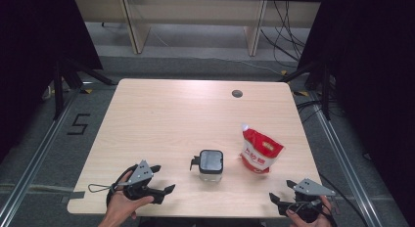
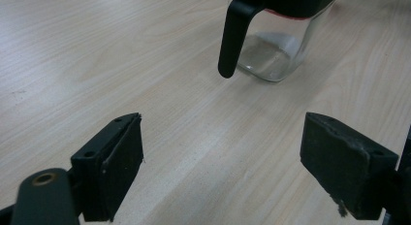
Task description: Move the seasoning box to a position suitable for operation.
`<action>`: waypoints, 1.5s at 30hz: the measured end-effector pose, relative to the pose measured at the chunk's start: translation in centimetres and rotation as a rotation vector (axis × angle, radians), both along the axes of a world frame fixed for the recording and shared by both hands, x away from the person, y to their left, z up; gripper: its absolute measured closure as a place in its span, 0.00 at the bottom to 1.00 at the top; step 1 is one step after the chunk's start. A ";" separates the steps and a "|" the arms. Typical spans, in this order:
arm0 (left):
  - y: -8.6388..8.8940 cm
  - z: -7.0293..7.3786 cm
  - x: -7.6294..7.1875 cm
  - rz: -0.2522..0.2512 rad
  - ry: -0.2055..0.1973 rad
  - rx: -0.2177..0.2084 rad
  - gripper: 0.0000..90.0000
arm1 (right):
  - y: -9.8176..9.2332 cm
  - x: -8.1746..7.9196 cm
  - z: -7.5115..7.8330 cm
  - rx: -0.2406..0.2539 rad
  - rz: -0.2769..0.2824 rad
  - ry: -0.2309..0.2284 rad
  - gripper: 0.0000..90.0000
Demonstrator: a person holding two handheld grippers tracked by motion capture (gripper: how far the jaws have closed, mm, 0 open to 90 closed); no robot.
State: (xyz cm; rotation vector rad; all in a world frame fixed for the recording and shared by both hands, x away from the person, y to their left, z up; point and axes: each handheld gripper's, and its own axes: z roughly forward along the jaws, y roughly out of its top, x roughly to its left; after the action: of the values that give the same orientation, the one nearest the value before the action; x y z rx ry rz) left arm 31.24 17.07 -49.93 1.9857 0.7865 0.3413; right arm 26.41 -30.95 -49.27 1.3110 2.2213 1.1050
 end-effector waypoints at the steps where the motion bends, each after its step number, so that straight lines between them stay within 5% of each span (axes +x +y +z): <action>1: 0.1 0.0 0.1 -0.009 -0.003 0.012 0.17 | -0.3 0.3 0.0 -0.022 0.034 -0.024 0.23; 14: 0.3 0.1 0.4 0.034 -0.009 0.012 0.21 | -0.5 0.4 0.0 -0.026 0.002 -0.070 0.21; 25: 0.0 0.0 1.1 0.071 -0.008 0.012 0.28 | -0.4 0.2 0.0 -0.004 -0.019 -0.046 0.20; 28: -0.3 -0.1 1.6 0.080 -0.015 0.011 0.29 | -0.6 0.5 0.0 -0.038 0.000 -0.085 0.20; 45: -3.7 0.0 3.3 -0.010 -0.093 0.001 0.45 | -0.4 0.3 -0.1 0.004 -0.023 -0.046 0.23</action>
State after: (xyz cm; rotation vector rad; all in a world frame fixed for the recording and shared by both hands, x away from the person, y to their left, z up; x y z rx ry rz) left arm 34.52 13.35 -49.92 1.9597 0.7176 0.4252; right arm 26.75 -31.37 -49.35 1.2962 2.1674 1.1199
